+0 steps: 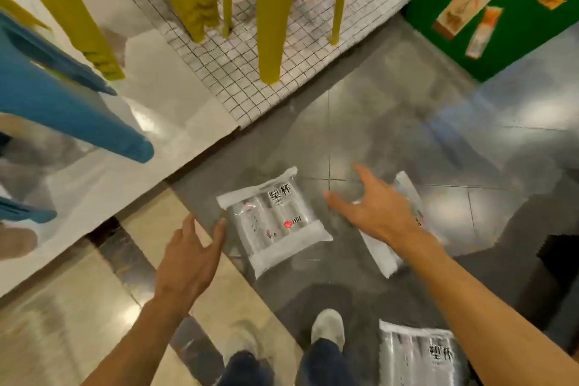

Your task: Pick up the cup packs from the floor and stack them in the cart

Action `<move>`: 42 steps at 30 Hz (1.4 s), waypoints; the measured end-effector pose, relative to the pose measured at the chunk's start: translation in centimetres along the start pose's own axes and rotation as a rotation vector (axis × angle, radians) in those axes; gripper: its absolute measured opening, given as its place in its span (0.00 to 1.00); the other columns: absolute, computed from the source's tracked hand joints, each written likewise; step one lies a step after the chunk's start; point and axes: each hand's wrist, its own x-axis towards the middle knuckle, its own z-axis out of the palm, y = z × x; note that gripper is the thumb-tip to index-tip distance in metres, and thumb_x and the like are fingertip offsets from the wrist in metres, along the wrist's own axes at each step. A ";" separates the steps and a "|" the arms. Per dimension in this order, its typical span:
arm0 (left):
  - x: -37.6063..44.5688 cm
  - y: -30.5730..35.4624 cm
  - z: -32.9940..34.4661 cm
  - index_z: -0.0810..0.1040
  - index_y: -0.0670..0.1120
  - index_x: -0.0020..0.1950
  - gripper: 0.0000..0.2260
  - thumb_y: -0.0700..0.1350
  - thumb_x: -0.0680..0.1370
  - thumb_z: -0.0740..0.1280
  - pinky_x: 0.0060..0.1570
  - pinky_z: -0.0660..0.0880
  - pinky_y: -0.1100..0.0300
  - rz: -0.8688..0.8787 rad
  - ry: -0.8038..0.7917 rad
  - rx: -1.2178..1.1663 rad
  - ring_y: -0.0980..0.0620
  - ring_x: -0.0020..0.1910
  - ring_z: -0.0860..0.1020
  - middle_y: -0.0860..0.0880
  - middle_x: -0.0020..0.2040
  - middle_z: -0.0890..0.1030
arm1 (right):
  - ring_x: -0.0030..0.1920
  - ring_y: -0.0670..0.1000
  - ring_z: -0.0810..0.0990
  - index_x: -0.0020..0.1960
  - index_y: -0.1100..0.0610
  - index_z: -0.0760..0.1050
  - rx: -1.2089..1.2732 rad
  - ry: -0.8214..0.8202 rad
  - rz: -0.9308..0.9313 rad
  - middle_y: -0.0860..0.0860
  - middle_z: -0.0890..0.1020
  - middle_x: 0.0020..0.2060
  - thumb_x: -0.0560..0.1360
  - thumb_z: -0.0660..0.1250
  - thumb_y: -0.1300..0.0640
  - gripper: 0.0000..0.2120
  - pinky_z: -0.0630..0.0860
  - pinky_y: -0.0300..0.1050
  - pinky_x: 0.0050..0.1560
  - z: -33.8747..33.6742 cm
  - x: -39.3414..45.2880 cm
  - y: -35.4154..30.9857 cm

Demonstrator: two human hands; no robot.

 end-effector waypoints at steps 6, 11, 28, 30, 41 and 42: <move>11.4 -6.5 15.5 0.64 0.47 0.78 0.45 0.77 0.72 0.58 0.67 0.70 0.42 -0.083 -0.075 -0.189 0.35 0.70 0.72 0.38 0.73 0.72 | 0.78 0.61 0.68 0.85 0.45 0.53 0.009 -0.078 0.022 0.54 0.67 0.81 0.71 0.64 0.21 0.51 0.68 0.62 0.75 14.6 13.0 7.1; 20.9 -10.7 27.6 0.59 0.48 0.81 0.44 0.74 0.74 0.62 0.73 0.66 0.42 -0.167 -0.039 -0.465 0.38 0.75 0.68 0.44 0.78 0.67 | 0.79 0.61 0.68 0.85 0.45 0.52 0.078 -0.089 0.043 0.53 0.67 0.81 0.69 0.65 0.19 0.55 0.68 0.63 0.76 25.3 23.3 12.0; 24.0 -10.8 32.7 0.75 0.50 0.62 0.37 0.67 0.61 0.80 0.54 0.80 0.46 -0.208 0.169 -0.775 0.49 0.49 0.83 0.52 0.51 0.83 | 0.48 0.39 0.77 0.63 0.49 0.70 0.364 -0.040 -0.060 0.40 0.78 0.51 0.69 0.78 0.35 0.31 0.71 0.39 0.42 29.5 27.9 11.3; 22.3 -9.6 29.4 0.74 0.51 0.62 0.36 0.66 0.62 0.80 0.56 0.80 0.45 -0.188 0.181 -0.781 0.49 0.51 0.82 0.53 0.52 0.82 | 0.48 0.39 0.77 0.64 0.49 0.70 0.369 -0.007 -0.088 0.39 0.78 0.51 0.70 0.79 0.36 0.31 0.71 0.38 0.42 26.7 25.8 9.3; 4.9 -0.8 -3.9 0.81 0.52 0.57 0.33 0.71 0.60 0.76 0.41 0.79 0.53 0.004 0.219 -0.785 0.50 0.44 0.85 0.52 0.47 0.86 | 0.50 0.39 0.80 0.60 0.48 0.73 0.466 0.022 -0.232 0.40 0.81 0.52 0.70 0.78 0.35 0.27 0.72 0.39 0.42 1.3 4.2 -9.7; 2.6 0.1 -7.7 0.81 0.52 0.58 0.34 0.72 0.60 0.75 0.40 0.79 0.53 0.005 0.228 -0.801 0.50 0.44 0.85 0.52 0.48 0.86 | 0.50 0.40 0.81 0.62 0.48 0.74 0.469 0.023 -0.262 0.40 0.81 0.52 0.69 0.78 0.34 0.29 0.73 0.39 0.43 -1.5 1.7 -12.3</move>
